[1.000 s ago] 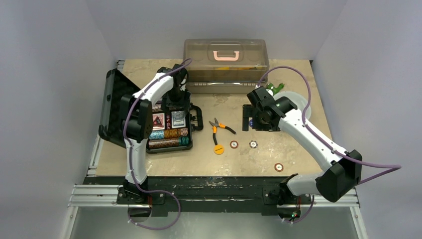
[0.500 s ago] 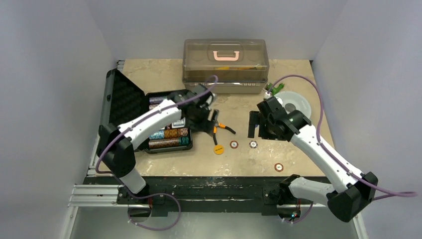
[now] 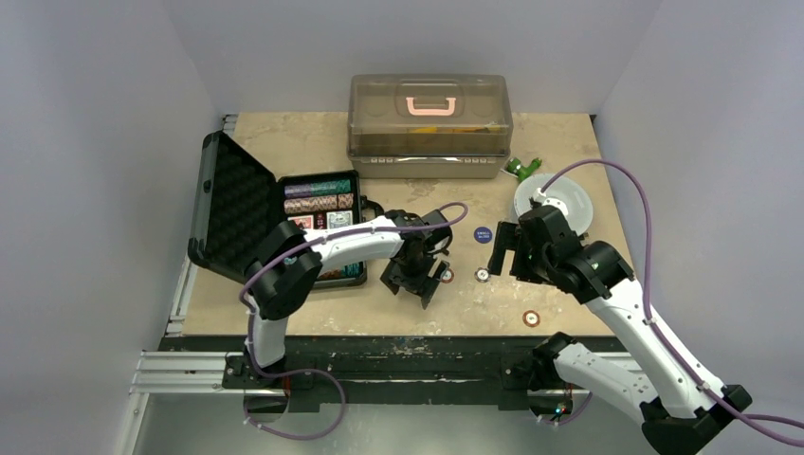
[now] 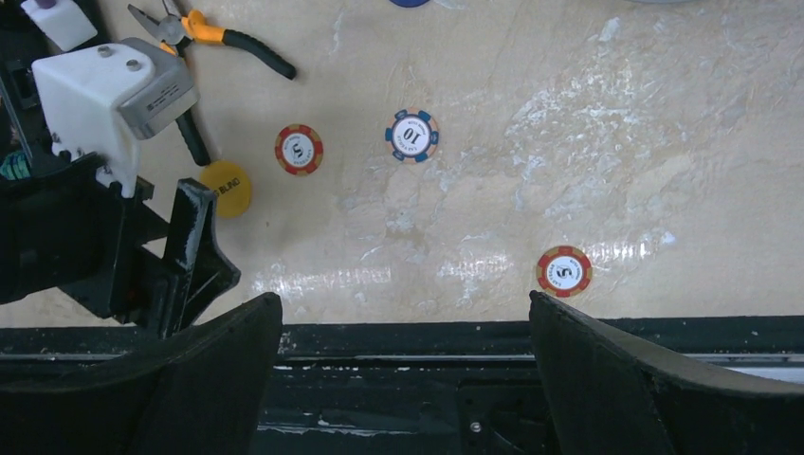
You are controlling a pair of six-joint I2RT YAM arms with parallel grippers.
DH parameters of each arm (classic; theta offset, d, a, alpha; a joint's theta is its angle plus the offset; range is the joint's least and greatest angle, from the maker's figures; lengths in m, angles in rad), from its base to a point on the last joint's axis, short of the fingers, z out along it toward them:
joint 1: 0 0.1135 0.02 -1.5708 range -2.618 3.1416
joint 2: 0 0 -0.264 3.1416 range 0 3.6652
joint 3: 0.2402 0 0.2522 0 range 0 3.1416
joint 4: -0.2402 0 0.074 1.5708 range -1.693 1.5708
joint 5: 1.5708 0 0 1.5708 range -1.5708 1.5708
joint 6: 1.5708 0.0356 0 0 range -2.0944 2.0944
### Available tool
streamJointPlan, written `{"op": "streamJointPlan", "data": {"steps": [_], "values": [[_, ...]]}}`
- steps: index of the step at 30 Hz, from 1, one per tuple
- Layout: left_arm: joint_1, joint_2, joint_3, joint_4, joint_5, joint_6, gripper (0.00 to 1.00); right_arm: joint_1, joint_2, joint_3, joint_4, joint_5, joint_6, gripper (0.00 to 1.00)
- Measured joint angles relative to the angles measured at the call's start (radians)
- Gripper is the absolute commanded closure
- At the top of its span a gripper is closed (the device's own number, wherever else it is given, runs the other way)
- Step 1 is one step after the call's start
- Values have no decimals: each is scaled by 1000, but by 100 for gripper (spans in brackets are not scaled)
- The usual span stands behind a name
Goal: Pack up texas hold em set
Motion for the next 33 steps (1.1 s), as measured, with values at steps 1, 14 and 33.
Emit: {"op": "streamJointPlan", "data": {"steps": [1,14,33], "values": [[1,23,11,1,-3,3,22,0,-2,-3,-1,0,2,1],[23,177,158,-25,-31,50,28,0,-2,-8,-32,1,10,1],[49,240,240,-86,-56,74,34,0,35,-8,-34,0,17,1]]}}
